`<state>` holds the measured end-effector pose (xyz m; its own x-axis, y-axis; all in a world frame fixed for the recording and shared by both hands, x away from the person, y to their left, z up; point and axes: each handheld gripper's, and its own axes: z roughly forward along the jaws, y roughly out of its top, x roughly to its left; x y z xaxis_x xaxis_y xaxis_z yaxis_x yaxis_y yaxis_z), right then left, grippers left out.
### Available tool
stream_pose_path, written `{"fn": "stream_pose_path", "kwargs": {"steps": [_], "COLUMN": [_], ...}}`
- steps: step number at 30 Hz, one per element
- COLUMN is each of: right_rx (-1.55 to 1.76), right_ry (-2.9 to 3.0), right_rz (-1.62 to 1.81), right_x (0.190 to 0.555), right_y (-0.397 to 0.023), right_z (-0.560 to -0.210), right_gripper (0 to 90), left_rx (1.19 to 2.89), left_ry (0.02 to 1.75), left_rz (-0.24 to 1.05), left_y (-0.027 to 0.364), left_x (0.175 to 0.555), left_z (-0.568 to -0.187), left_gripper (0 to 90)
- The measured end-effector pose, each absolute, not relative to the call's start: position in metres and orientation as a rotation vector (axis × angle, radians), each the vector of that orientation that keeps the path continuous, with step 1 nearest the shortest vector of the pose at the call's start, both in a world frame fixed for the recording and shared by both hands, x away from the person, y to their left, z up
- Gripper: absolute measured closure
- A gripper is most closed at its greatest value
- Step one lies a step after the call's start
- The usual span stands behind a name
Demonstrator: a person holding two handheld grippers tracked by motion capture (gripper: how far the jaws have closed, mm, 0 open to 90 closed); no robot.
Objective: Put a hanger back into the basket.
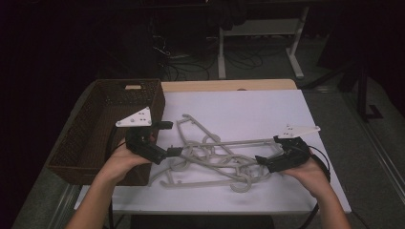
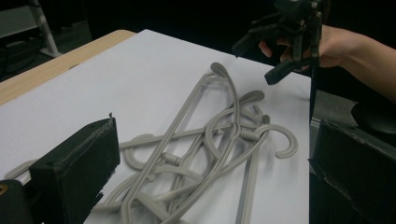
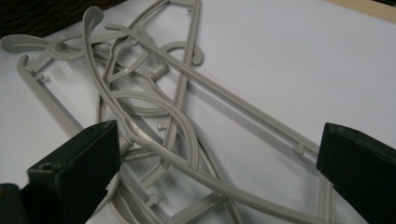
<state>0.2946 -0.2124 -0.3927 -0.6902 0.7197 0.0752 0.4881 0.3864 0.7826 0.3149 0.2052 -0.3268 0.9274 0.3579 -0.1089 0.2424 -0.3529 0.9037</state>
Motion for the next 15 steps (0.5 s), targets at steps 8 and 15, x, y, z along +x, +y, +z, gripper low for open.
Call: {"fn": "stream_pose_path", "kwargs": {"steps": [8,15], "right_rx": [1.085,1.073], "right_ry": [2.376,2.391], "right_rz": [1.201,1.201], "right_x": [0.295,0.296], "right_y": [-0.219,-0.217], "right_z": [-0.402,-0.403], "right_gripper": [0.0,0.0], "left_rx": [2.019,2.075], "left_ry": [0.383,0.37], "left_rz": [0.082,0.039], "left_y": [0.172,0.149], "left_x": [0.315,0.318], "left_z": [-0.336,-0.354], "left_gripper": [0.5,0.6]}}
